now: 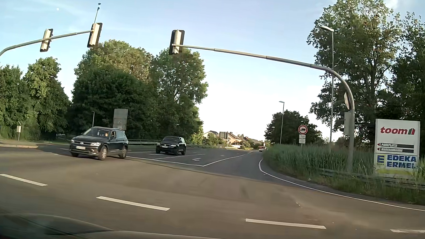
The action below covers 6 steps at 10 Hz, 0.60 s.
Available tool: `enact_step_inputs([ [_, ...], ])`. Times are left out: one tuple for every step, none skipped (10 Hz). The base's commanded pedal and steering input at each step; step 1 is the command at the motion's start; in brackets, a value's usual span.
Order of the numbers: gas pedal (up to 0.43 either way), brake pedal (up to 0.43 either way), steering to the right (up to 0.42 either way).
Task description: Follow the waypoints while adhering to traffic rules and regulations
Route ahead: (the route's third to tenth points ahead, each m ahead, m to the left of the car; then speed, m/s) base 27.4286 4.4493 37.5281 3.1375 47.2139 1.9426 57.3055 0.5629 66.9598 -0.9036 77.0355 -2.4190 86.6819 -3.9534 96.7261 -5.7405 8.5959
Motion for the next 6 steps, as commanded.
enact_step_inputs([
  [0.28,0.03,0.001],
  [0.28,0.03,0.002],
  [0.268,0.03,0.005],
  [0.268,0.03,0.011],
  [0.26,0.03,0.017],
  [0.26,0.03,0.02],
])
